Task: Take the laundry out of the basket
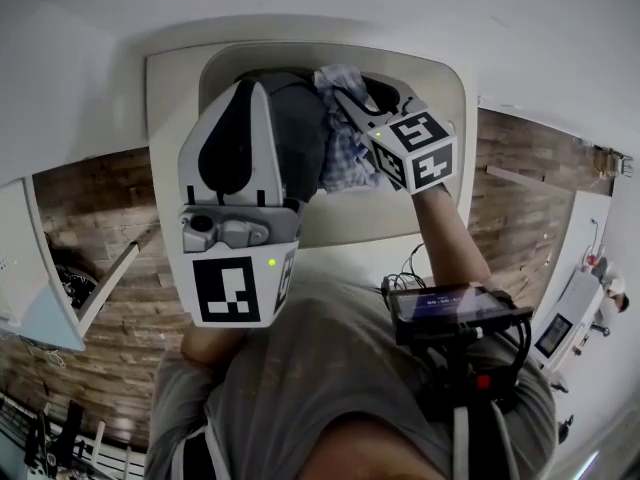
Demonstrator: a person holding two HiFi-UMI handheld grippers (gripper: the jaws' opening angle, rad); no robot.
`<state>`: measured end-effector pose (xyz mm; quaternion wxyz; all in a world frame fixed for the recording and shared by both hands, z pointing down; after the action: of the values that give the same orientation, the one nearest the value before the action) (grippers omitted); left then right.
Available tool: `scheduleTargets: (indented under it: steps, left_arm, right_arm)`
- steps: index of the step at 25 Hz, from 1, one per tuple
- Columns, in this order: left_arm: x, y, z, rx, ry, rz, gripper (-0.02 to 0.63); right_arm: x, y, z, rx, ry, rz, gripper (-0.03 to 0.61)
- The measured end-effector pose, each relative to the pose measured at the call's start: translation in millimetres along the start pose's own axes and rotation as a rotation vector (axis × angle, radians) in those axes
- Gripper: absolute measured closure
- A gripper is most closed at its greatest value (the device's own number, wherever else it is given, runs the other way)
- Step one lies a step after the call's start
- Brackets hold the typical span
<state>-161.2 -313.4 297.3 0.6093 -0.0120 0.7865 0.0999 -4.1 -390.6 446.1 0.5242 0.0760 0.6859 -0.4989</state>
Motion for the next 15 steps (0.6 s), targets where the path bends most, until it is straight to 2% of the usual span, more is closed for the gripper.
scheduleTargets:
  steps: [4, 15]
  left_arm:
    - [14, 8, 5, -0.008, -0.011, 0.03, 0.606]
    - [37, 24, 39, -0.074, -0.046, 0.071, 0.606]
  right_arm:
    - [10, 16, -3, -0.015, -0.009, 0.045, 0.479]
    - [70, 76, -8, -0.098, 0.008, 0.329, 0.485]
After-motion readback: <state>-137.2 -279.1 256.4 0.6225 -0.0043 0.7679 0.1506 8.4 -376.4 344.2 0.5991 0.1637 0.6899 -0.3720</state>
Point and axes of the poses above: the fingertips, and each gripper's own axes: y backward along the fingers, z to its right, x out of its top, the point moved 4 cm from there along y, backward along the fingers, and after that the axes turned 5 degrees about z, right-handed, at the moved point
